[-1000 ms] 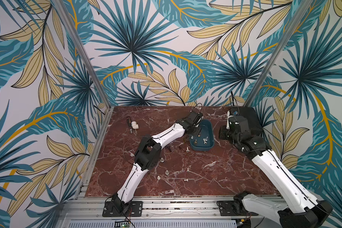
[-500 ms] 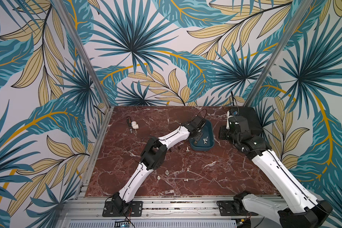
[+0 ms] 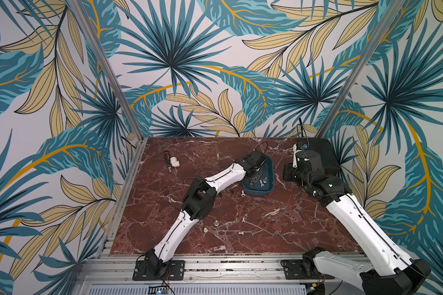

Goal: Put the chess pieces into the storage box
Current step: Place the chess piece in the storage box, then pick up the chess piece at the center of the board.

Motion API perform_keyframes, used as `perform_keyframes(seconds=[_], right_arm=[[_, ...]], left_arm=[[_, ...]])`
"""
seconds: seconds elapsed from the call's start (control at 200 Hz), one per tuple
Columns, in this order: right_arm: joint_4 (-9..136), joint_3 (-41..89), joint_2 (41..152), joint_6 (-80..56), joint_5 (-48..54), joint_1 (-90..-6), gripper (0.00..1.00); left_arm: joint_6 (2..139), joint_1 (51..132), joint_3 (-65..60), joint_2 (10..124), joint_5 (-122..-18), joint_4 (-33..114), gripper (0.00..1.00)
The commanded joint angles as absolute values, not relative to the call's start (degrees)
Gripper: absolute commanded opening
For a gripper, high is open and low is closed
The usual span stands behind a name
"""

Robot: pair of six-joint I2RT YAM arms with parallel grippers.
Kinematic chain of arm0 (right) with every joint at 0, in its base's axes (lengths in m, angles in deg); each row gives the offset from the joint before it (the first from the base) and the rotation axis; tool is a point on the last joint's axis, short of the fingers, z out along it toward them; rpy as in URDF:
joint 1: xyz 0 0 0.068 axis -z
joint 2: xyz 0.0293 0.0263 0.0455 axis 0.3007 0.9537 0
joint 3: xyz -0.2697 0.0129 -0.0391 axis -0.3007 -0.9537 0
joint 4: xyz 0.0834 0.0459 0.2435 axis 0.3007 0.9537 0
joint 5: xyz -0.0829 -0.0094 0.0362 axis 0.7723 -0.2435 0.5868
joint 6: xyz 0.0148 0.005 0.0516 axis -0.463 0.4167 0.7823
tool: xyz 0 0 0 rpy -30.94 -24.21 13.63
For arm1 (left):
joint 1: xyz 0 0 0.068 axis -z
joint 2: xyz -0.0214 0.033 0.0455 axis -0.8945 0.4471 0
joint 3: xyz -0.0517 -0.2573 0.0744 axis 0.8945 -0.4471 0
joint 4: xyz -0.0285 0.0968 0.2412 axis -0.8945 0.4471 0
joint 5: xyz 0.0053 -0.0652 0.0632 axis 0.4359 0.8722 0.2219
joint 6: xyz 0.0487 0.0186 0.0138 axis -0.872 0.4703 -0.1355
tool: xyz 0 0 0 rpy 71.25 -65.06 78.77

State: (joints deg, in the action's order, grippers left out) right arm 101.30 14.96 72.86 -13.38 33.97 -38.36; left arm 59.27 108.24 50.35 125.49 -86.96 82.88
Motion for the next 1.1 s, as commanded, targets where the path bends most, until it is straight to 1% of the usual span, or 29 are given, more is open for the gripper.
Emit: perform_keyframes(seconds=[0.0, 0.115, 0.245, 0.386, 0.466, 0.596, 0.841, 1.002, 1.022, 1.092], right_arm=[[103.6, 14.2, 71.4, -13.0, 32.6, -38.1, 0.34], [105.4, 14.5, 70.4, -12.2, 30.0, -38.1, 0.34], [108.2, 13.9, 70.6, -10.0, 25.4, -39.7, 0.34], [108.9, 11.7, 73.7, -6.7, 27.4, -47.7, 0.34], [106.4, 9.5, 76.4, -4.4, 25.4, -51.4, 0.34], [103.3, 7.1, 82.3, -1.6, 22.1, -55.9, 0.35], [99.6, 2.7, 89.8, 0.6, 19.0, -61.1, 0.36], [99.5, 1.6, 93.8, 2.5, 18.5, -63.2, 0.37], [99.3, 1.5, 94.2, 2.8, 18.2, -64.9, 0.37], [98.8, 1.2, 96.0, 3.5, 17.9, -66.0, 0.37]], left_arm=[[60.4, 108.3, 51.3, 117.9, -85.7, 81.4, 0.43], [61.1, 108.4, 47.8, 111.8, -85.7, 78.7, 0.43], [61.6, 108.3, 37.9, 101.9, -88.8, 73.2, 0.43], [61.3, 108.2, 23.8, 90.3, -97.4, 68.1, 0.43], [61.1, 107.8, 16.4, 84.5, -101.6, 67.0, 0.43], [62.2, 106.1, 8.3, 77.7, -105.6, 69.4, 0.43], [64.9, 102.3, -0.6, 71.9, -107.6, 71.1, 0.43], [64.7, 101.8, -0.8, 71.7, -108.0, 70.8, 0.43], [64.5, 101.8, -0.6, 71.8, -108.0, 70.7, 0.43], [64.4, 101.7, -0.2, 72.1, -107.9, 70.6, 0.43]])
